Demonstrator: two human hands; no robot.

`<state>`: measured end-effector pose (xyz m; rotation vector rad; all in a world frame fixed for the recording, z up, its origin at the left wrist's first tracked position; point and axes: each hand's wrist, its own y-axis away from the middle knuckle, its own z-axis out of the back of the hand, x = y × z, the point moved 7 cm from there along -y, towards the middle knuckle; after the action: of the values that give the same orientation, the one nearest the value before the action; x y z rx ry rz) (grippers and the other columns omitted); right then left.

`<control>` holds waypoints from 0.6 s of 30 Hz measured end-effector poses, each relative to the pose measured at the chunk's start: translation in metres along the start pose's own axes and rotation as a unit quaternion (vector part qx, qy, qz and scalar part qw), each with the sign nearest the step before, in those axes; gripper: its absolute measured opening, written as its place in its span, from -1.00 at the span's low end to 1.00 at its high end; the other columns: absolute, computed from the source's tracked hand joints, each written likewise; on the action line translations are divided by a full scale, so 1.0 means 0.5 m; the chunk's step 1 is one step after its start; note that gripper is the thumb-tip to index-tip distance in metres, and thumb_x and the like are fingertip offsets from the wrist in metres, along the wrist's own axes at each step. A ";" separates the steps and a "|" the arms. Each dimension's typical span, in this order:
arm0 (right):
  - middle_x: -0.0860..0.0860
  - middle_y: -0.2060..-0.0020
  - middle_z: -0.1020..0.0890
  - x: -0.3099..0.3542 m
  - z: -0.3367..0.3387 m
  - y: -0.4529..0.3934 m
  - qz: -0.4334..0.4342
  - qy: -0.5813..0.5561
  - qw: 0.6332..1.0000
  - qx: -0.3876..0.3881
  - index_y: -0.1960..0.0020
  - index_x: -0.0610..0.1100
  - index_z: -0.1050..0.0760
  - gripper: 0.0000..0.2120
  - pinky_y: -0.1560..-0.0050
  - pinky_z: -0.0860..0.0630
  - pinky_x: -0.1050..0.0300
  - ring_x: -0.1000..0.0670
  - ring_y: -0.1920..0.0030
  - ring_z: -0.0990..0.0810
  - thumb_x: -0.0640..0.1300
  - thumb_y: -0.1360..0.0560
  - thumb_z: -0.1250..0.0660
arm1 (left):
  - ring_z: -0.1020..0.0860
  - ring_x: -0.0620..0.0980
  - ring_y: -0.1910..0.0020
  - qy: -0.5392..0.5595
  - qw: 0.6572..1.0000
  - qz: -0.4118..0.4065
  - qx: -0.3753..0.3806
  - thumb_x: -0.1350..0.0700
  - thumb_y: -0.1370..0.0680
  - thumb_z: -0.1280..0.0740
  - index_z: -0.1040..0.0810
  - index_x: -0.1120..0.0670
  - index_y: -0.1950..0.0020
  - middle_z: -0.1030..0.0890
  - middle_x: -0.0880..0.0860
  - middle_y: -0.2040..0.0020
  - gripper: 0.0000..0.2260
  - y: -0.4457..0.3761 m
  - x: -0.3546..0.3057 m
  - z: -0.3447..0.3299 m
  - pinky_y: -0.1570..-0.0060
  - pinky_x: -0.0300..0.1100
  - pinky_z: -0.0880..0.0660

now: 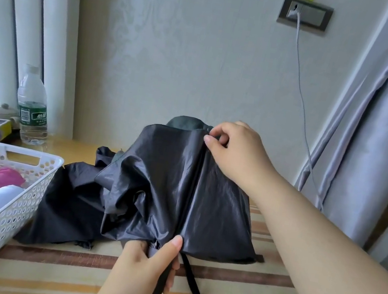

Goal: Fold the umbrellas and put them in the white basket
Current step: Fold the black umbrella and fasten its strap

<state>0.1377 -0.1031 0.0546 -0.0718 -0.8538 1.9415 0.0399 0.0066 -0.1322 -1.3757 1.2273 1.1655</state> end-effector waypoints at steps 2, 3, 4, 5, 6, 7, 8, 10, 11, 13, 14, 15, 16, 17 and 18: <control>0.05 0.14 -0.47 0.002 0.004 -0.008 -0.004 -0.015 1.000 -0.001 0.01 -0.06 -0.59 -0.91 0.00 -0.36 0.19 0.03 0.03 -0.44 -0.07 -0.51 -0.37 | -0.43 0.07 0.51 -0.011 1.000 -0.003 -0.003 -0.01 -0.51 -0.35 -0.49 0.30 0.34 -0.48 0.24 0.50 -0.59 0.000 0.000 0.000 0.45 -0.20 -0.35; 0.06 0.13 -0.46 0.005 0.006 -0.008 -0.004 -0.025 1.000 0.003 0.04 -0.02 -0.58 -0.94 -0.03 -0.36 0.18 0.03 0.01 -0.44 -0.07 -0.50 -0.38 | -0.43 0.08 0.52 -0.012 1.000 -0.006 -0.010 0.00 -0.51 -0.35 -0.48 0.33 0.33 -0.48 0.25 0.50 -0.59 0.000 -0.001 0.002 0.46 -0.19 -0.34; 0.07 0.11 -0.45 0.007 0.008 -0.008 -0.003 -0.024 1.000 0.004 0.06 0.01 -0.56 -0.95 -0.08 -0.36 0.14 0.01 -0.03 -0.43 -0.06 -0.49 -0.40 | -0.43 0.08 0.52 -0.011 1.000 -0.010 -0.018 0.02 -0.52 -0.36 -0.47 0.36 0.31 -0.47 0.25 0.51 -0.59 0.001 -0.002 0.003 0.47 -0.19 -0.34; 0.06 0.08 -0.44 0.005 0.010 -0.008 -0.006 -0.010 1.000 0.001 0.07 0.03 -0.55 -0.93 -0.14 -0.35 0.10 0.00 -0.09 -0.42 -0.04 -0.48 -0.41 | -0.43 0.08 0.53 -0.009 1.000 -0.014 -0.024 0.03 -0.52 -0.36 -0.46 0.39 0.29 -0.47 0.25 0.50 -0.58 0.002 -0.003 0.005 0.48 -0.19 -0.33; 0.06 0.04 -0.43 -0.001 0.013 -0.009 -0.020 0.009 1.000 -0.006 0.04 0.03 -0.53 -0.89 -0.17 -0.33 0.07 -0.02 -0.13 -0.41 -0.01 -0.46 -0.42 | -0.43 0.08 0.53 -0.008 0.999 -0.017 -0.027 0.04 -0.53 -0.35 -0.46 0.41 0.27 -0.47 0.25 0.50 -0.58 0.004 -0.004 0.005 0.50 -0.19 -0.33; 0.04 0.00 -0.42 -0.014 0.019 -0.009 -0.044 0.017 0.999 -0.013 -0.01 0.01 -0.52 -0.81 -0.15 -0.34 0.08 -0.03 -0.15 -0.41 0.02 -0.45 -0.43 | -0.43 0.07 0.53 -0.008 0.999 -0.017 -0.028 0.04 -0.53 -0.35 -0.46 0.42 0.26 -0.47 0.26 0.50 -0.58 0.006 -0.004 0.004 0.52 -0.20 -0.32; 0.03 -0.01 -0.43 -0.031 0.022 -0.009 -0.079 0.003 0.997 -0.011 -0.07 -0.02 -0.50 -0.73 -0.09 -0.35 0.10 -0.02 -0.13 -0.43 0.04 -0.44 -0.44 | -0.42 0.06 0.54 -0.010 0.999 -0.017 -0.027 0.04 -0.53 -0.34 -0.46 0.43 0.25 -0.47 0.26 0.50 -0.58 0.008 -0.004 0.004 0.54 -0.22 -0.30; 0.06 0.04 -0.49 -0.059 0.023 -0.005 -0.140 -0.068 0.988 0.018 -0.09 -0.06 -0.48 -0.69 0.07 -0.36 0.17 0.02 -0.03 -0.48 0.07 -0.45 -0.43 | -0.41 0.04 0.56 -0.016 0.999 -0.020 -0.025 0.05 -0.54 -0.34 -0.46 0.42 0.24 -0.47 0.25 0.50 -0.59 0.008 -0.006 0.003 0.56 -0.25 -0.28; 0.08 0.11 -0.52 -0.070 0.022 -0.003 -0.153 -0.094 0.983 0.034 -0.03 -0.06 -0.50 -0.74 0.11 -0.37 0.18 0.03 0.01 -0.51 0.07 -0.47 -0.41 | -0.41 0.04 0.57 -0.019 0.999 -0.025 -0.025 0.06 -0.54 -0.34 -0.46 0.42 0.25 -0.47 0.25 0.50 -0.59 0.008 -0.007 0.003 0.56 -0.25 -0.29; 0.11 0.24 -0.53 -0.087 0.026 0.002 -0.165 -0.109 0.979 0.047 0.08 -0.06 -0.52 -0.79 0.13 -0.38 0.18 0.04 0.12 -0.52 0.09 -0.50 -0.38 | -0.42 0.05 0.56 -0.023 0.999 -0.033 -0.025 0.07 -0.54 -0.34 -0.46 0.41 0.29 -0.47 0.25 0.51 -0.59 0.006 -0.010 0.003 0.54 -0.24 -0.31; 0.10 0.27 -0.53 -0.093 0.028 0.005 -0.167 -0.118 0.978 0.049 0.12 -0.07 -0.54 -0.77 0.14 -0.37 0.19 0.05 0.17 -0.51 0.09 -0.51 -0.37 | -0.43 0.05 0.55 -0.024 0.999 -0.038 -0.025 0.07 -0.54 -0.34 -0.46 0.40 0.31 -0.47 0.25 0.51 -0.60 0.005 -0.010 0.003 0.53 -0.23 -0.32; 0.08 0.28 -0.53 -0.095 0.030 0.008 -0.166 -0.138 0.975 0.051 0.13 -0.10 -0.56 -0.76 0.15 -0.37 0.19 0.06 0.20 -0.50 0.09 -0.51 -0.37 | -0.43 0.06 0.54 -0.027 0.998 -0.043 -0.026 0.06 -0.54 -0.34 -0.45 0.38 0.33 -0.47 0.24 0.51 -0.60 0.004 -0.010 0.003 0.51 -0.22 -0.33; 0.05 0.27 -0.56 -0.096 0.028 0.010 -0.167 -0.161 0.971 0.053 0.12 -0.12 -0.57 -0.75 0.13 -0.38 0.18 0.06 0.20 -0.50 0.08 -0.52 -0.36 | -0.43 0.06 0.54 -0.029 0.998 -0.044 -0.028 0.06 -0.54 -0.34 -0.45 0.36 0.34 -0.48 0.24 0.51 -0.60 0.004 -0.010 0.003 0.51 -0.21 -0.34; 0.02 0.23 -0.59 -0.095 0.028 0.011 -0.165 -0.178 0.969 0.054 0.12 -0.12 -0.57 -0.76 0.11 -0.40 0.18 0.05 0.18 -0.52 0.06 -0.53 -0.36 | -0.44 0.07 0.54 -0.031 0.998 -0.043 -0.030 0.05 -0.54 -0.34 -0.45 0.36 0.34 -0.48 0.24 0.51 -0.59 0.005 -0.009 0.003 0.51 -0.22 -0.34; 0.00 0.18 -0.62 -0.090 0.030 0.010 -0.155 -0.176 0.971 0.051 0.12 -0.11 -0.58 -0.79 0.08 -0.41 0.18 0.04 0.14 -0.55 0.04 -0.53 -0.36 | -0.43 0.06 0.54 -0.030 0.998 -0.038 -0.030 0.04 -0.54 -0.33 -0.45 0.37 0.34 -0.48 0.24 0.51 -0.58 0.006 -0.007 0.003 0.52 -0.23 -0.33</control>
<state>0.1515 -0.1486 0.0493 0.4561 -0.9298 1.7193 0.0367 0.0083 -0.1288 -1.4102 1.0962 1.1895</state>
